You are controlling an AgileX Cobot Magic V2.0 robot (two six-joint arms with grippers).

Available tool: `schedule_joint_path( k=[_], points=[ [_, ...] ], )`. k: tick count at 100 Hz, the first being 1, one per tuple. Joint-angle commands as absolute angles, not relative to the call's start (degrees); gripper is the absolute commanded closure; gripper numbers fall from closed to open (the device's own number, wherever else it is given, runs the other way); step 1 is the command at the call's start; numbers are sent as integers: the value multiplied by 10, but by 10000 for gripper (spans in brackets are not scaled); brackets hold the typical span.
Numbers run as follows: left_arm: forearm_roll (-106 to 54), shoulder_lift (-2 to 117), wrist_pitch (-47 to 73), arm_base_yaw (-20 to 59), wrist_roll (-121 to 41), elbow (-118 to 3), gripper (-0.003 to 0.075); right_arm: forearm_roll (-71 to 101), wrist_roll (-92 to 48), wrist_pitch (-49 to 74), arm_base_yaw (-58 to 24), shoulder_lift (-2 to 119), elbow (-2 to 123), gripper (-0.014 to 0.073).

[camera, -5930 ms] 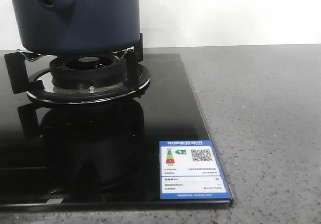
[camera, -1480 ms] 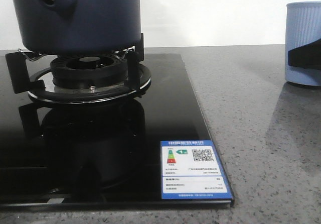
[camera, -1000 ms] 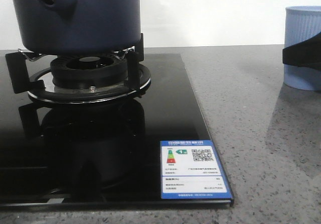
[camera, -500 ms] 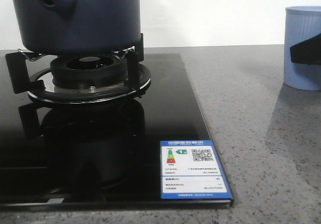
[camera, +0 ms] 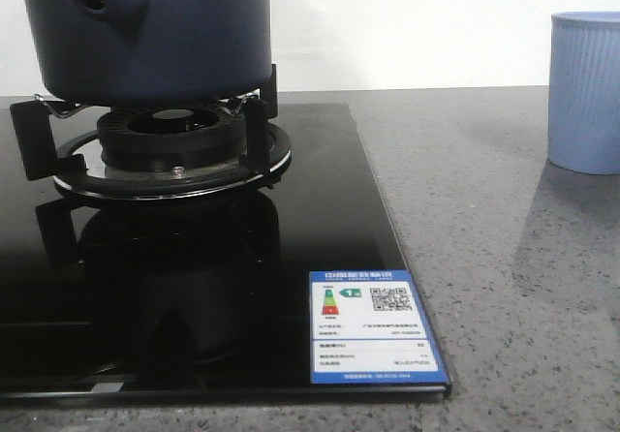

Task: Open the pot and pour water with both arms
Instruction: 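Open the right gripper and withdraw it from the cup, then lower the glass lid onto the pot and open the left gripper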

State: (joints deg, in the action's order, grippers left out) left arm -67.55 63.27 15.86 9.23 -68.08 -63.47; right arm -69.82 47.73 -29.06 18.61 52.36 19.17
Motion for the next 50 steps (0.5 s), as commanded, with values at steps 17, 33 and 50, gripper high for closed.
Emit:
schedule_joint_path(
  k=[17, 33, 50],
  points=[
    [-727, 635, 199, 95, -677, -658, 412, -682, 515, -237, 189, 387, 204, -59],
    [-732, 665, 227, 120, -677, -658, 412, -682, 551, -234, 189, 348, 204, -59],
    [-733, 693, 229, 156, -679, -658, 412, -682, 551, -233, 188, 334, 204, -59]
  ],
)
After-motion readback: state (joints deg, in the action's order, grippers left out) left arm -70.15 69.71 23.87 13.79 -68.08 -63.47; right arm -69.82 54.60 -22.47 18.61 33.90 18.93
